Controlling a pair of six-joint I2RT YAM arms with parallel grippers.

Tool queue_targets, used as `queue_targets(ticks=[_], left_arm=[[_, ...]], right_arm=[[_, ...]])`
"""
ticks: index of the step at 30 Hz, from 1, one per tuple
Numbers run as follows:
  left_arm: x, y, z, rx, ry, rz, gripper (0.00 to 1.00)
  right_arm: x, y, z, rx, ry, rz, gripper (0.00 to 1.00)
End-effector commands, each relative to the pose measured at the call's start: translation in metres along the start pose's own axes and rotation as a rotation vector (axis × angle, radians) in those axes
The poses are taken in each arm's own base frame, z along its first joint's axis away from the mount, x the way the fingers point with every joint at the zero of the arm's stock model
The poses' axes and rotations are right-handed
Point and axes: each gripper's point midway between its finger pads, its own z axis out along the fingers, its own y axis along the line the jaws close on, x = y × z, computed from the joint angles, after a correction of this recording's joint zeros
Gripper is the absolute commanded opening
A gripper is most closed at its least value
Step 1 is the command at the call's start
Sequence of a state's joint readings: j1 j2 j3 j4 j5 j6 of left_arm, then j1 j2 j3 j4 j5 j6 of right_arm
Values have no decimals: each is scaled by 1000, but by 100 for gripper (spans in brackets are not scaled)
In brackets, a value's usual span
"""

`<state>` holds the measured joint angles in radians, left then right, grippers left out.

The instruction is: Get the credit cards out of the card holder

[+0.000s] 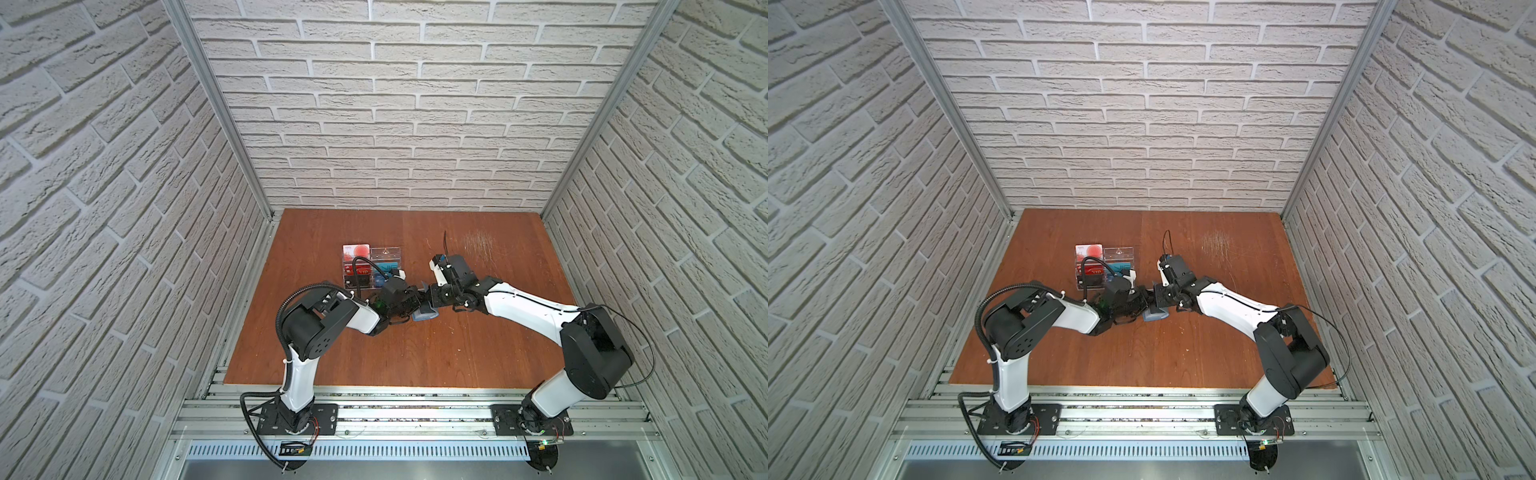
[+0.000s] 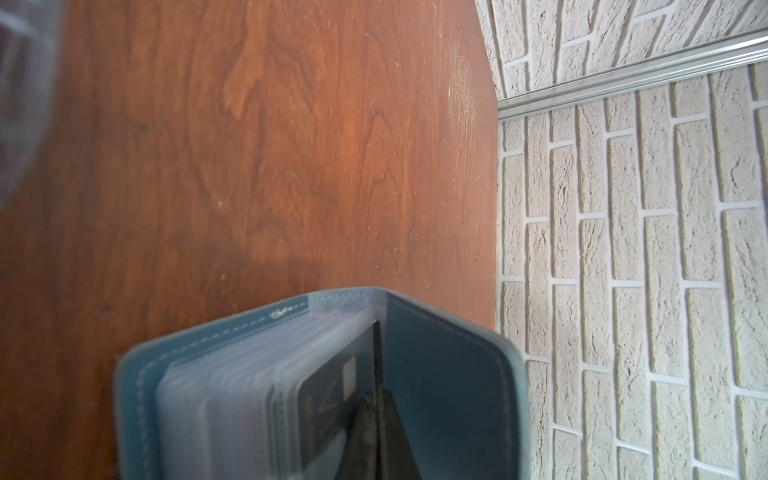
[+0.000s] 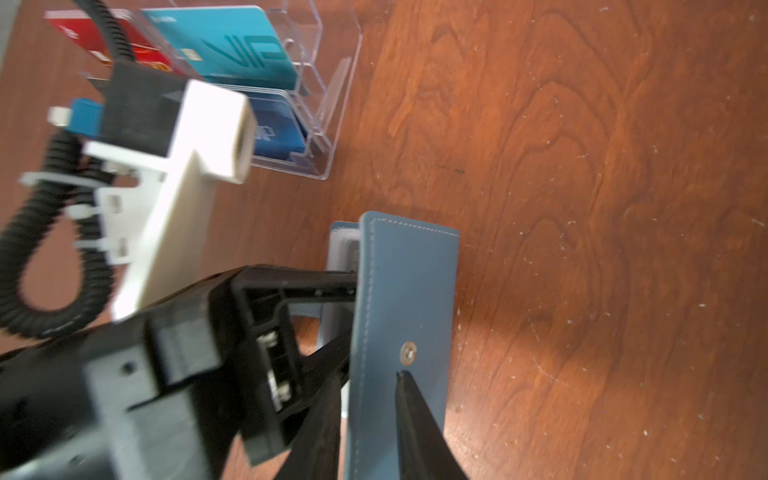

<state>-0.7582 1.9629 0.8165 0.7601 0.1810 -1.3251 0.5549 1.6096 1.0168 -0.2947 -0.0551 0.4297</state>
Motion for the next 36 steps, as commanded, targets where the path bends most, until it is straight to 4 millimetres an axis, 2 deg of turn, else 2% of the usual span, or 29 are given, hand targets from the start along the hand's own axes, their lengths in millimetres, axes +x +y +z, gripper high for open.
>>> queue_targets(ticks=[1, 5, 13, 22, 24, 29, 36], left_arm=[[4, 25, -3, -71, 5, -16, 7], [3, 28, -4, -75, 4, -17, 7], [5, 38, -5, -86, 7, -26, 6], [7, 44, -5, -92, 10, -32, 6], [8, 45, -5, -90, 10, -35, 5], [8, 44, -4, -84, 13, -36, 5], [6, 43, -6, -79, 10, -35, 4]], right_arm=[[-2, -5, 2, 50, 8, -15, 26], [-2, -18, 1, 130, 20, -16, 25], [-7, -47, -11, 266, -6, -10, 20], [-3, -86, -9, 427, 56, 5, 17], [-1, -92, -6, 462, 75, -5, 17], [8, -93, 13, 466, 148, -12, 15], [11, -112, 18, 589, 204, -39, 15]])
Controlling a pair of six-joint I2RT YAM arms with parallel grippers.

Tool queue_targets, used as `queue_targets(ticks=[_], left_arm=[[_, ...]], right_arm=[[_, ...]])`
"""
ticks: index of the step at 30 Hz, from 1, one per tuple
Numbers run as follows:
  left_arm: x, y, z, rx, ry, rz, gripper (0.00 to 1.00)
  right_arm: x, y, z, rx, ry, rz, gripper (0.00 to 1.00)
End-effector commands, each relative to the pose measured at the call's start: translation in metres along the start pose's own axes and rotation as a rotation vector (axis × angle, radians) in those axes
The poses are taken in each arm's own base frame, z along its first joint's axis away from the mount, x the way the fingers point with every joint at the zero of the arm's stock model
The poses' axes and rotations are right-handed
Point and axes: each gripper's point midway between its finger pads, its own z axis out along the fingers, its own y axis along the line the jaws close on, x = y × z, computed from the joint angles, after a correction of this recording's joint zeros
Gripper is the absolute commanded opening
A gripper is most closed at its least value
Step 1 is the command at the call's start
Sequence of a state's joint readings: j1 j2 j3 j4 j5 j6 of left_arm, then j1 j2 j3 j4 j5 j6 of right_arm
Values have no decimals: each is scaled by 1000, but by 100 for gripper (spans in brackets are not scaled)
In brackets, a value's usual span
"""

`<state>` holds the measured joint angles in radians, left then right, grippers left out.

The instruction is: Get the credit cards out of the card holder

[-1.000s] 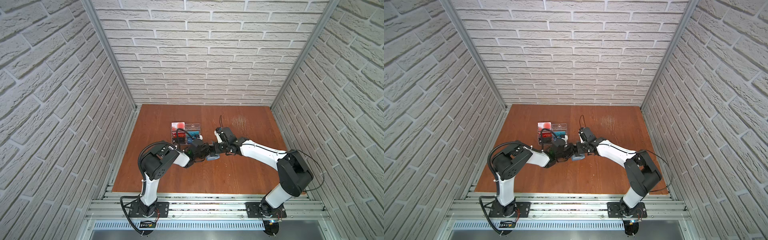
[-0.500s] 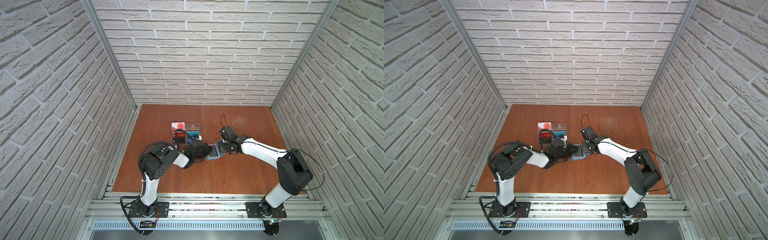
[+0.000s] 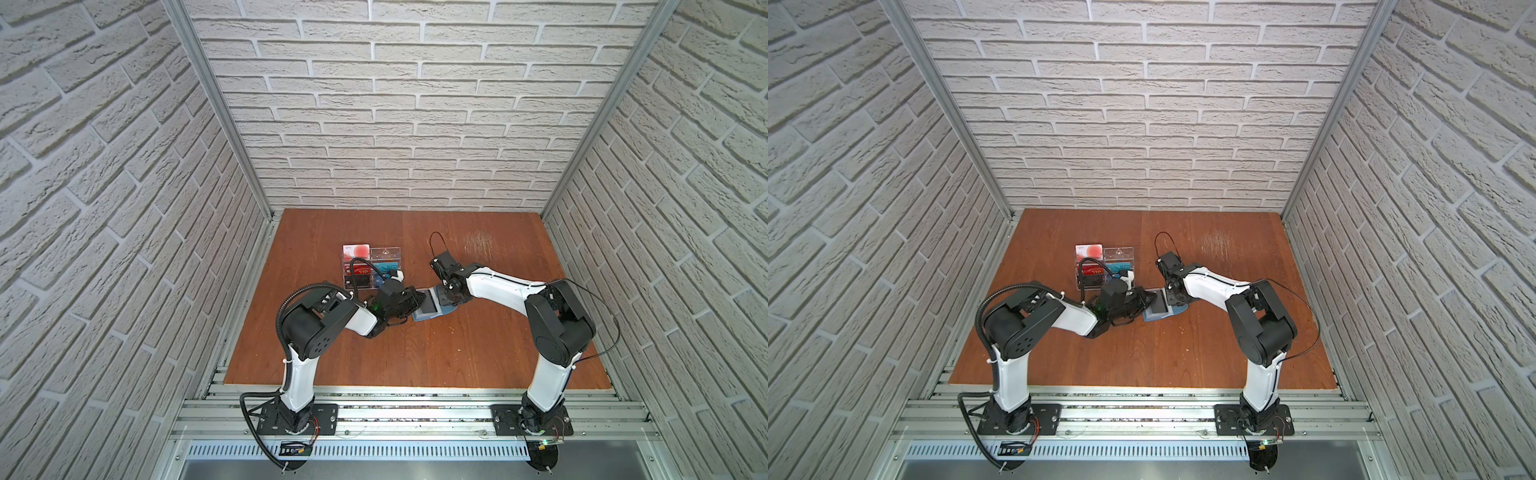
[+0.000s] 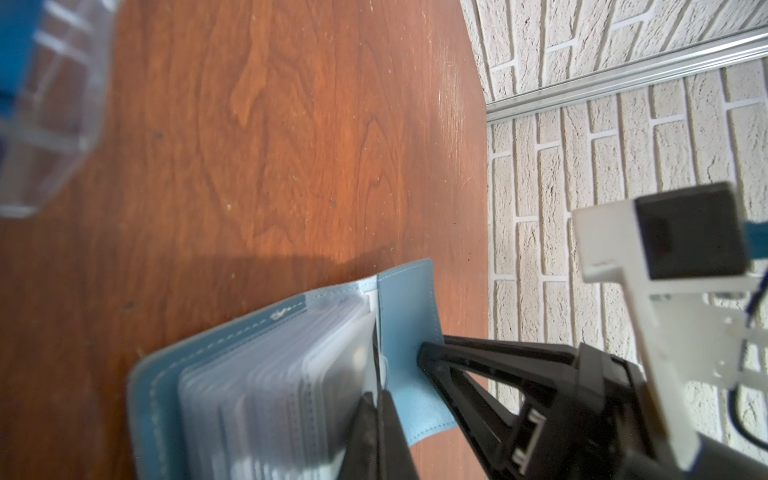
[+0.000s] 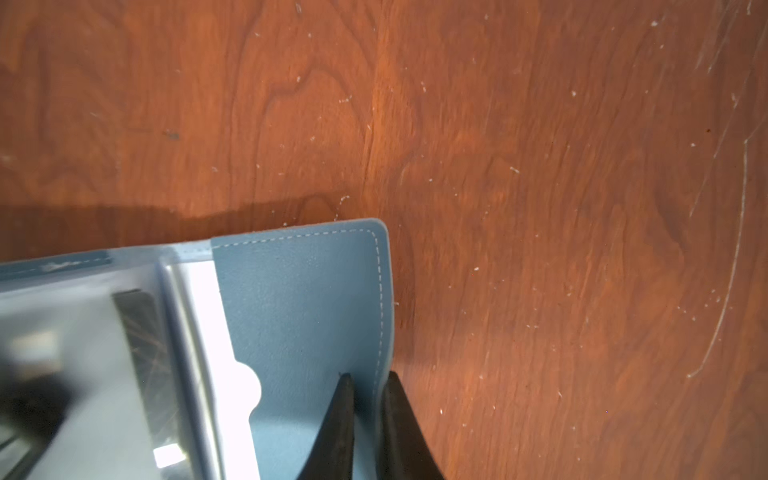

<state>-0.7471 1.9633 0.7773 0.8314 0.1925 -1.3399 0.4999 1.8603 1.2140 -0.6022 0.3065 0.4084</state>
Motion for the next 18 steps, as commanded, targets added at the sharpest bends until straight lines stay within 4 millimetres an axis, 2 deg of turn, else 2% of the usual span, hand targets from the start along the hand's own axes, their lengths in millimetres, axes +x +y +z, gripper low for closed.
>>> queue_targets(ticks=[1, 8, 12, 18], left_arm=[[8, 41, -3, -110, 20, -21, 4], [10, 44, -4, -110, 20, -24, 4], [10, 44, -2, -110, 20, -24, 4], [11, 47, -2, -109, 23, -29, 4]], right_arm=[[2, -15, 4, 98, 29, -23, 14], [-2, -24, -1, 161, 11, -37, 21], [-7, -19, -7, 222, -23, -82, 23], [-8, -3, -3, 233, -20, -125, 23]])
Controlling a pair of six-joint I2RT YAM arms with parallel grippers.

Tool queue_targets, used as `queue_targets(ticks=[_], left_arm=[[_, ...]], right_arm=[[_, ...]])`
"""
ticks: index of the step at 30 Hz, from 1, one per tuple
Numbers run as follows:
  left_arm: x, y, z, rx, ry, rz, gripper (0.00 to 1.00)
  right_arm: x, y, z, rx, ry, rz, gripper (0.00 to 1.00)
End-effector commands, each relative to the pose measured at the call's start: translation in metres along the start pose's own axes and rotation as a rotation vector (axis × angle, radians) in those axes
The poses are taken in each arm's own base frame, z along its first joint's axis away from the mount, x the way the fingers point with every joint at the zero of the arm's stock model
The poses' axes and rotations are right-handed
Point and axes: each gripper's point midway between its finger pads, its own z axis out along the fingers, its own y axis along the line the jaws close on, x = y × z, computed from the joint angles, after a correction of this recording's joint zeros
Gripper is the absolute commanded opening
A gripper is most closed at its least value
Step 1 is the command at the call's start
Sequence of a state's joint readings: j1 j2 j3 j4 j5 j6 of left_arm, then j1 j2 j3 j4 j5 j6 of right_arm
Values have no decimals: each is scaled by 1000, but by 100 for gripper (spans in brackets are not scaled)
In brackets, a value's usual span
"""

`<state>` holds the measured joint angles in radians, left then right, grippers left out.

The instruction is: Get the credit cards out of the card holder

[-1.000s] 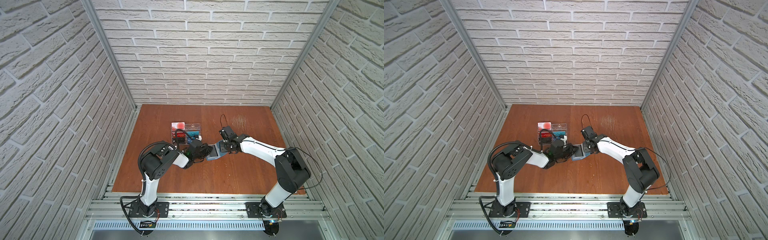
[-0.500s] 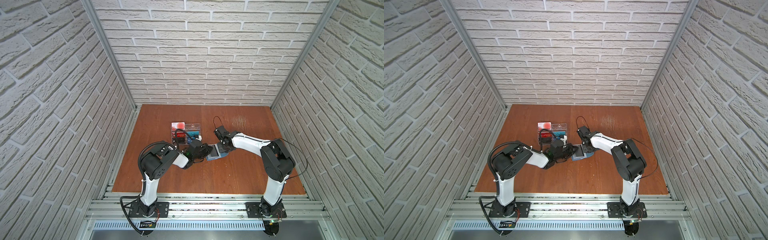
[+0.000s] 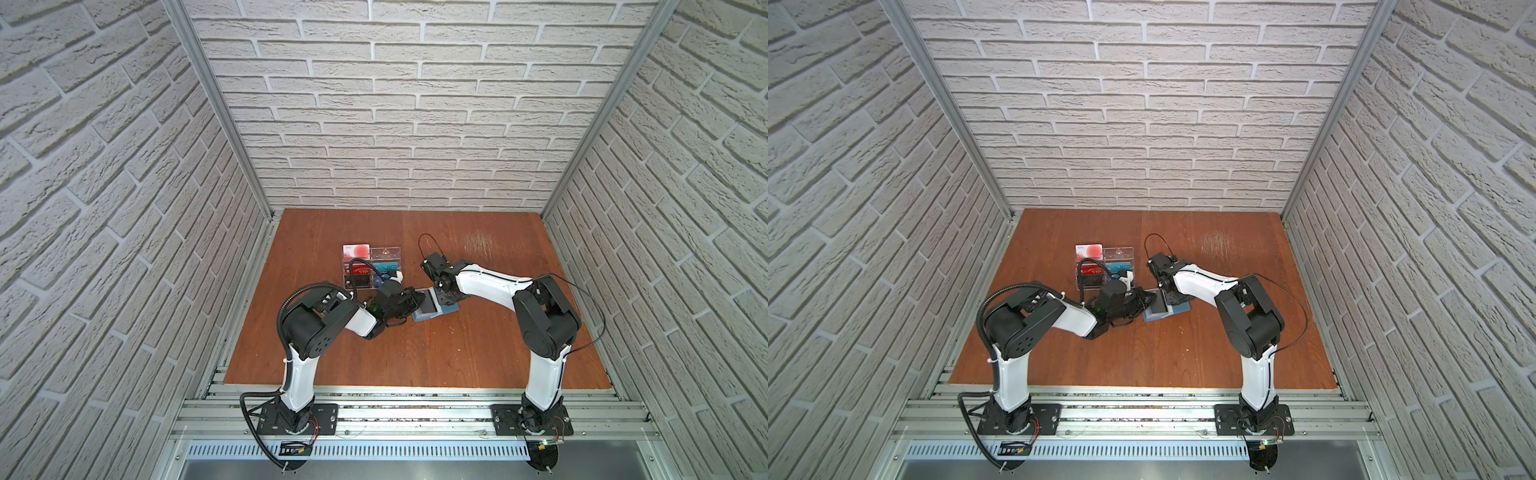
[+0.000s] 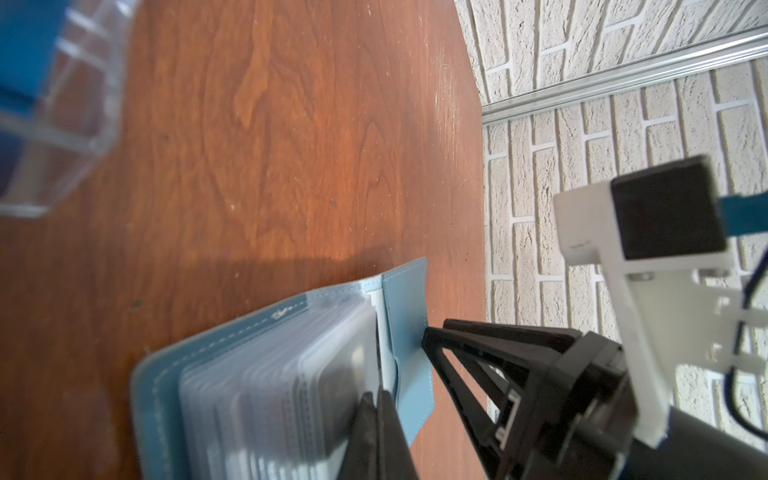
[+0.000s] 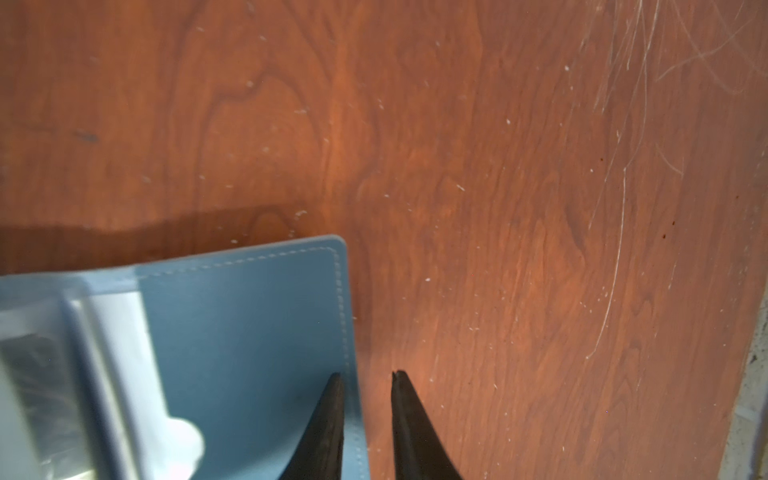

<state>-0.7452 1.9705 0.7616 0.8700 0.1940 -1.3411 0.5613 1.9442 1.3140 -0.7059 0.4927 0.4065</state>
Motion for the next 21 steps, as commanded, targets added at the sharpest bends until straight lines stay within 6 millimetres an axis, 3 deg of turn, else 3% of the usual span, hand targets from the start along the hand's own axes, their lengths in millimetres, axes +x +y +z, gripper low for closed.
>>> queue_targets(ticks=[1, 16, 21], left_arm=[[11, 46, -1, -123, 28, -32, 4], [6, 49, -8, -118, 22, -42, 4], [5, 49, -11, -127, 26, -24, 4]], right_arm=[[-1, 3, -2, 44, -7, -36, 22], [12, 47, 5, -176, 46, -50, 14], [7, 58, -13, -397, 24, 26, 14]])
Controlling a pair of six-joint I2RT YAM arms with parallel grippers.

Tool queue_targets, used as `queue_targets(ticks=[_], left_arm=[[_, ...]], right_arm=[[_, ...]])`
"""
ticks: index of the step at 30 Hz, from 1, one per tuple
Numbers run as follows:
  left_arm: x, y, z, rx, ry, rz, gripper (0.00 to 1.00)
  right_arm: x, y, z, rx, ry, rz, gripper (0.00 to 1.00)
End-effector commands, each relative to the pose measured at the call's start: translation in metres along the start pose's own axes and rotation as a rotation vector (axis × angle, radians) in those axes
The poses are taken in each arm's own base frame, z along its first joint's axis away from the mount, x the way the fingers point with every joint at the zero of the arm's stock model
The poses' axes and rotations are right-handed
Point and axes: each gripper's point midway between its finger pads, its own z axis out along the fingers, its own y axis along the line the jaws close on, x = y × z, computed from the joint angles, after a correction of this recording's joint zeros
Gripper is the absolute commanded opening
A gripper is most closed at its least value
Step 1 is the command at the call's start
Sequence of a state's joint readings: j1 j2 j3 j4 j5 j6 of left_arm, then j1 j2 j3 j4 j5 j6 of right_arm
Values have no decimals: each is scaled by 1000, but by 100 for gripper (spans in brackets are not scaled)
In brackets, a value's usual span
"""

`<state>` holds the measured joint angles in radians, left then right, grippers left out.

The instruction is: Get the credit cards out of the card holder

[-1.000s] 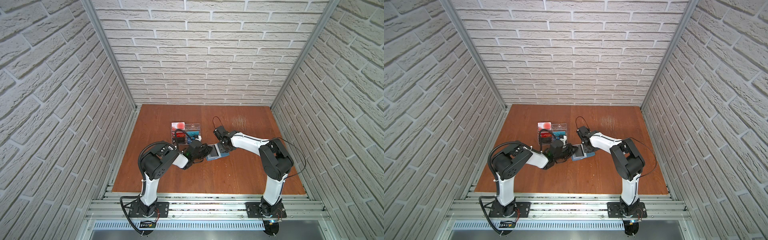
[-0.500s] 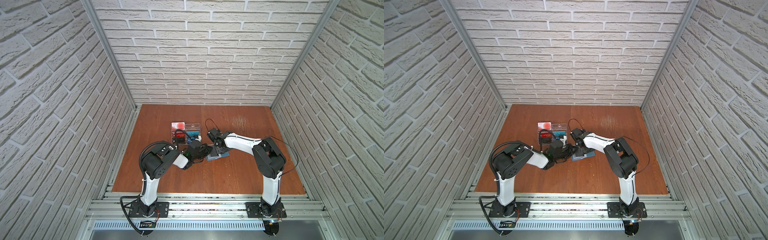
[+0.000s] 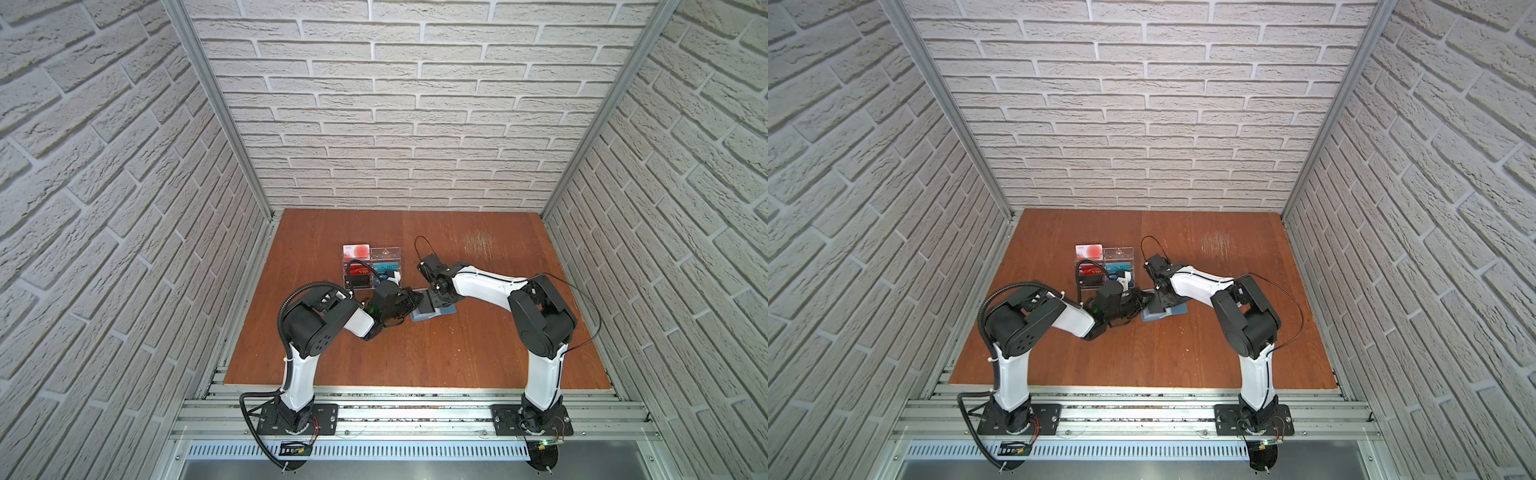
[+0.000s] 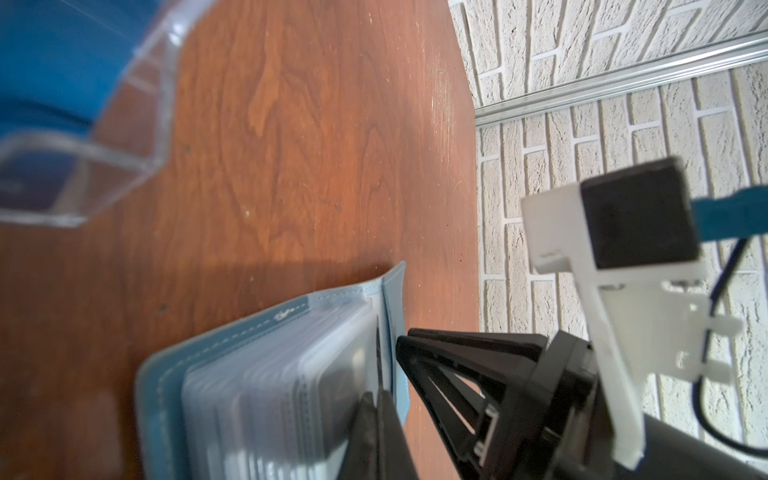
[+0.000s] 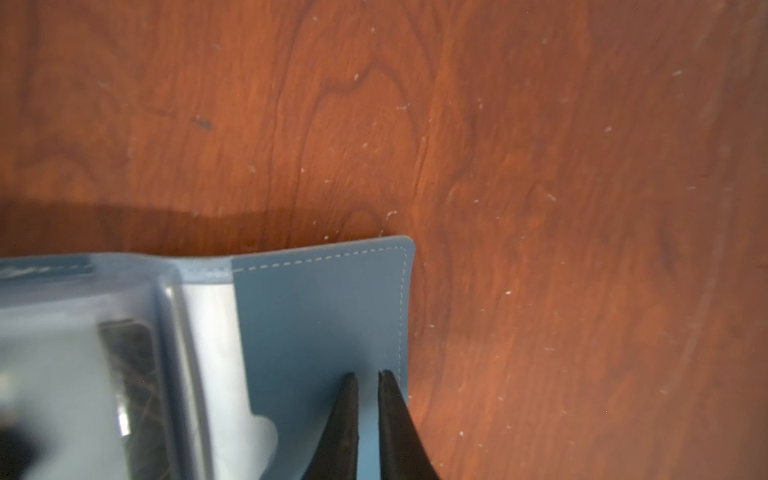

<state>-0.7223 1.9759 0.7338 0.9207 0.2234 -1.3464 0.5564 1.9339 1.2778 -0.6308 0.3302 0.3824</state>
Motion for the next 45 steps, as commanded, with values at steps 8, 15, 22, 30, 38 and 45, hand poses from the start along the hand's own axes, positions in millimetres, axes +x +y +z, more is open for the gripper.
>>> queue_targets(ticks=[8, 15, 22, 30, 38, 45], left_arm=[[7, 35, -8, -155, 38, 30, 4], [3, 23, -15, -160, 40, 65, 4], [-9, 10, -35, -169, 11, 102, 6], [-22, 17, -58, -195, -26, 101, 7], [-21, 32, -63, -233, -32, 93, 7], [-20, 50, -65, -274, -31, 86, 6]], right_arm=[[-2, 51, -25, -428, -23, 65, 15], [-4, 51, -33, -495, -43, 95, 16], [-3, 56, -32, -544, -30, 118, 17], [-5, 57, -36, -604, -34, 151, 17], [-8, 58, -39, -684, -42, 202, 19], [-8, 64, -37, -749, -21, 229, 21]])
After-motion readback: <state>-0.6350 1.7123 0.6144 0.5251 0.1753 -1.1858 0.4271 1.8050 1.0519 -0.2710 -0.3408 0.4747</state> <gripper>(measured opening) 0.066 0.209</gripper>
